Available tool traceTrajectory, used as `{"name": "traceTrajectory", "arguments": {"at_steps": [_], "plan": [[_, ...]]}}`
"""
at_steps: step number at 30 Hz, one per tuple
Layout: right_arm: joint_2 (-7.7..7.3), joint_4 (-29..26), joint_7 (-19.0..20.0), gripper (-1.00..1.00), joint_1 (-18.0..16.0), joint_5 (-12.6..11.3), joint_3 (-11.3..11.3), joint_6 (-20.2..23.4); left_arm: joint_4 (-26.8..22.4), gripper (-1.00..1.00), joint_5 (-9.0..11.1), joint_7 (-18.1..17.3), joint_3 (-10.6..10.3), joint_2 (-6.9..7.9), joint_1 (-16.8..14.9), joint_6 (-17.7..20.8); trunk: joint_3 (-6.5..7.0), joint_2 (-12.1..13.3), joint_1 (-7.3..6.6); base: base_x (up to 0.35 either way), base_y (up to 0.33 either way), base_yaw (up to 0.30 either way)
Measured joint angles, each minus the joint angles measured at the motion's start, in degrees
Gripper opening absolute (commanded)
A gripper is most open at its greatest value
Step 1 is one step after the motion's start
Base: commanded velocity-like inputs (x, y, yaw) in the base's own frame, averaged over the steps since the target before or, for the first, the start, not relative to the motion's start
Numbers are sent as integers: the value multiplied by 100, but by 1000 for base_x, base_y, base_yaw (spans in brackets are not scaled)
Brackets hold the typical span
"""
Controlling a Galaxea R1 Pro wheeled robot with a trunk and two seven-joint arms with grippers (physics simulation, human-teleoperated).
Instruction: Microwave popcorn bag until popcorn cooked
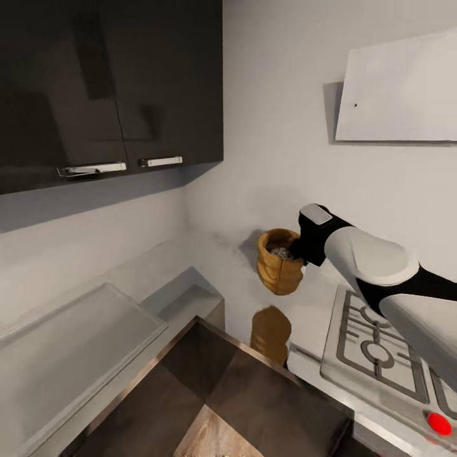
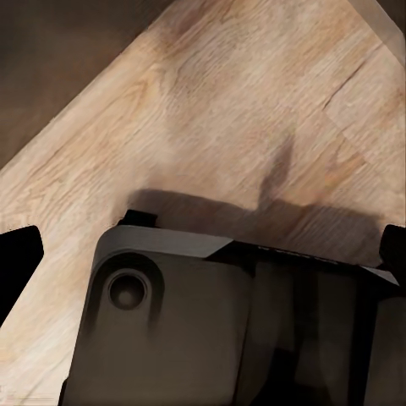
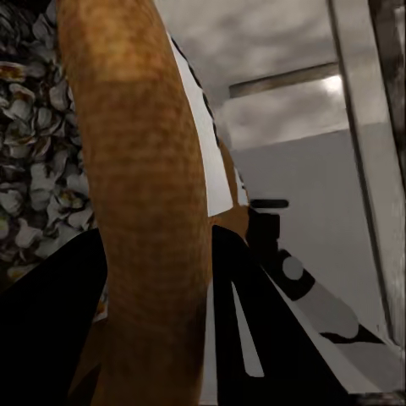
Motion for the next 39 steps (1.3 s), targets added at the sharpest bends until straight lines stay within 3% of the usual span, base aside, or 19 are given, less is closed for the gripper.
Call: {"name": "traceTrajectory", "arguments": {"at_steps": [10, 14, 19, 25, 29, 33, 39], "plan": [[-100, 0, -1, -100, 7, 6, 44, 32, -2, 100, 0, -4, -1, 0, 1, 2, 25, 1, 0, -343, 0, -52], [-119, 0, -18, -100, 15, 5, 38, 307, -1, 100, -2, -2, -1, 0, 1, -4, 25, 1, 0, -343, 0, 0], [-210, -188, -547, -100, 8, 4, 59, 354, -2, 100, 0, -1, 0, 0, 1, -4, 26, 0, 0, -343, 0, 0], [-244, -394, -622, -100, 31, -7, 29, 355, -1, 100, -2, -4, -1, 0, 1, 0, 26, 1, 0, -343, 0, 0], [-372, -658, -627, -100, 58, 7, 46, 365, -2, 100, 0, -2, -8, 0, 1, -2, 26, 1, 0, -343, 0, 0], [-741, -818, -615, -100, -27, 1, 49, 585, -3, 100, -2, -1, -10, 1, 2, 0, 26, 0, 0, -343, 0, 0], [-898, -1102, -556, -100, -165, -12, 44, 1016, -2, 100, -2, 0, -10, 0, 2, 1, 26, 1, 0, -343, 0, 0]]}}
